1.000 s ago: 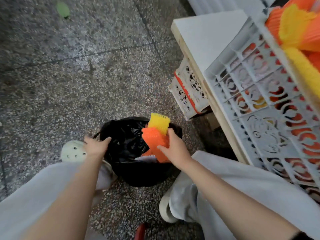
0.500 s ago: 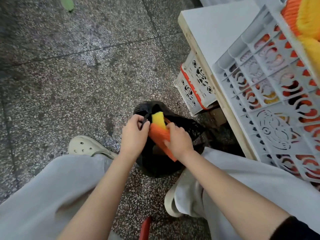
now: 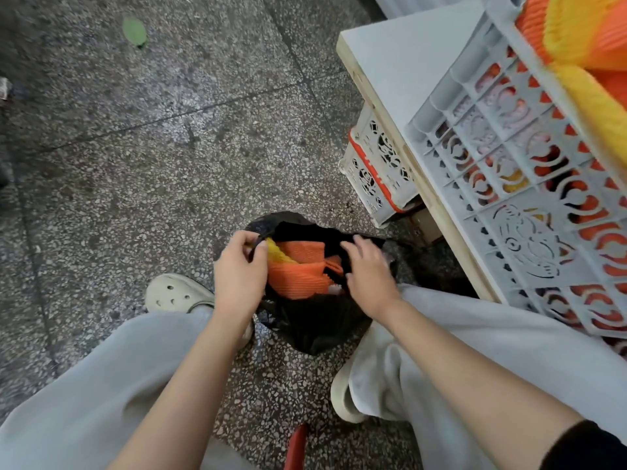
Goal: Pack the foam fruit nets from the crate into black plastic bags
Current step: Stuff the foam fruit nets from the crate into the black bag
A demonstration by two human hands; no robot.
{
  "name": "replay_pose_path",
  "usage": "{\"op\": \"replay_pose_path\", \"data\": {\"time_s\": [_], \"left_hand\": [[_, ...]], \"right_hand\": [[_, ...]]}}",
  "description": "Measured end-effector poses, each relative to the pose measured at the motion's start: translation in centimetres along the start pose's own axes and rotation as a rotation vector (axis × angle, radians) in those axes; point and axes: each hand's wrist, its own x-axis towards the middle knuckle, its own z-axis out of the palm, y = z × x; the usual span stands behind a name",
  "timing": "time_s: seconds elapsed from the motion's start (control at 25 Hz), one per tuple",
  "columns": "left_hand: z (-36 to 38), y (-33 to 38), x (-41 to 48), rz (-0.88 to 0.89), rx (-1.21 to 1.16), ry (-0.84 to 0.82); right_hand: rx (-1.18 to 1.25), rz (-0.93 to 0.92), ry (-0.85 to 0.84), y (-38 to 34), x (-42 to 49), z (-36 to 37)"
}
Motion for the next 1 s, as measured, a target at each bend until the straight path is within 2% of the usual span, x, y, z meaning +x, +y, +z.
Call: {"op": "replay_pose_path", "data": {"time_s": [0.12, 0.24, 0.32, 0.4, 0.48, 0.56, 0.64, 0.76, 0.88, 1.0], "left_hand": [[-0.7, -0.9, 0.3, -0.023, 0.05, 0.069], [-1.3, -1.9, 0.9, -0.071, 0.1, 0.135], [-1.4, -2.3, 1.2, -0.116, 0.128, 0.165], [-1.2, -2.5, 1.6, -0.175, 0.165, 0.175], [-0.8, -2.7, 2.1, -0.213, 0.18, 0.158], [0.0, -2.9, 2.3, -0.213, 0.01, 0.195], [0.6, -2.5, 2.2, -0.199, -0.126, 0.314], [0.8, -1.5, 1.2, -0.148, -0.086, 0.381], [1.0, -1.1, 0.3, -0.125, -0.01, 0.287], [2.2, -1.2, -0.7, -0.109, 0.226, 0.082]], "right_hand": [[-0.016, 0.299, -0.024, 3.2, 0.1, -0.3], [0.38, 0.533, -0.072, 4.3, 1.3, -0.2], [0.658, 0.628, -0.127, 4.8, 2.8, 0.4], [0.836, 0.69, -0.17, 5.1, 4.0, 1.3], [0.872, 0.655, -0.18, 4.4, 4.6, 1.9], [0.755, 0.472, -0.113, 3.0, 4.5, 1.5], [0.633, 0.263, 0.062, 1.4, 3.7, -0.5], [0.548, 0.045, 0.313, -0.4, 1.6, -4.4], [0.448, -0.03, 0.352, 0.0, 0.2, -5.8], [0.328, 0.084, 0.213, 1.8, -0.1, -6.6]]}}
